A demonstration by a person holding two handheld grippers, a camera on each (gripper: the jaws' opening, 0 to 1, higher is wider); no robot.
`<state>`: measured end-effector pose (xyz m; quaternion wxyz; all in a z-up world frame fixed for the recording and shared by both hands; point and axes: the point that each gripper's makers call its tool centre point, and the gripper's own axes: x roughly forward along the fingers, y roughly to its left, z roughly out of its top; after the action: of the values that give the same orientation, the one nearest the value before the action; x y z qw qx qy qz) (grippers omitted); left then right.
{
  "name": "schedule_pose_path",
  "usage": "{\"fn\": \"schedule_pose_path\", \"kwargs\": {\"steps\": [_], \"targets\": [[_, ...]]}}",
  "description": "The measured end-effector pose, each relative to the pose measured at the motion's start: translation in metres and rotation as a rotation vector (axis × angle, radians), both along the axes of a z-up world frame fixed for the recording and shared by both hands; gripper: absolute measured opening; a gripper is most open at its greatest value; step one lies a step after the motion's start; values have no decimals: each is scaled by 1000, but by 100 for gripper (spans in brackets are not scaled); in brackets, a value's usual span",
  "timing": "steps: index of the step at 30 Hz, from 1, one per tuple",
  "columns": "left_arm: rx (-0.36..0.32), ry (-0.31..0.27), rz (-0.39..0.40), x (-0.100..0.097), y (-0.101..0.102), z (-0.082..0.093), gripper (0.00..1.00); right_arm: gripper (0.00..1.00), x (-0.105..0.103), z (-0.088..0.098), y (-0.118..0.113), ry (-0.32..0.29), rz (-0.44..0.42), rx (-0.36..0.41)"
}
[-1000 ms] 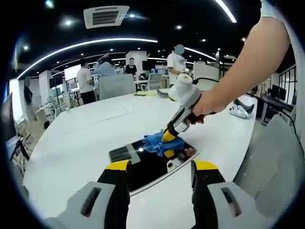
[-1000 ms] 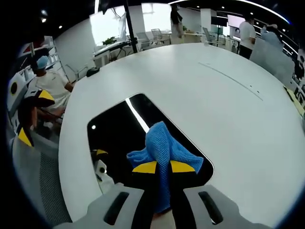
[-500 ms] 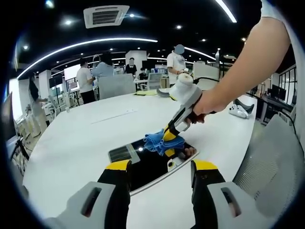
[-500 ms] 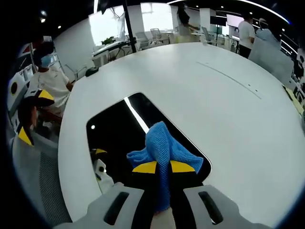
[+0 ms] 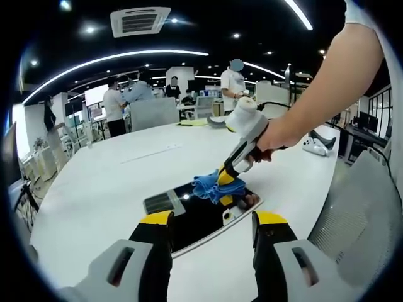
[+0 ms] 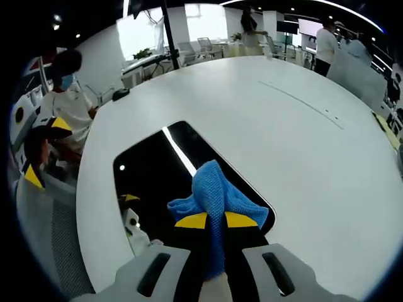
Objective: Wipe the mirror surface with the cleaning cloth until all visible marks leave the cleaned area.
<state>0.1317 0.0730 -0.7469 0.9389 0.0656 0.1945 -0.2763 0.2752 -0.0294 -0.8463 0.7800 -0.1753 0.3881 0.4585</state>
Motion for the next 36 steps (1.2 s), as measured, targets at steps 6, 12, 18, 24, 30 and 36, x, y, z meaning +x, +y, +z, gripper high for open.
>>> {"fn": "schedule_pose_path", "kwargs": {"steps": [6, 12, 18, 24, 30, 36], "targets": [[0, 3, 2, 0, 0, -1, 49, 4, 0, 0, -4, -1, -6, 1], [2, 0, -2, -1, -1, 0, 49, 4, 0, 0, -8, -2, -12, 1], [2, -2, -6, -1, -1, 0, 48, 4, 1, 0, -11, -6, -23, 6], [3, -2, -6, -1, -1, 0, 48, 4, 1, 0, -14, -7, -25, 2], [3, -4, -7, -1, -1, 0, 48, 4, 2, 0, -18, -7, -31, 0], [2, -2, -10, -1, -2, 0, 48, 4, 1, 0, -20, -11, -34, -3]]}}
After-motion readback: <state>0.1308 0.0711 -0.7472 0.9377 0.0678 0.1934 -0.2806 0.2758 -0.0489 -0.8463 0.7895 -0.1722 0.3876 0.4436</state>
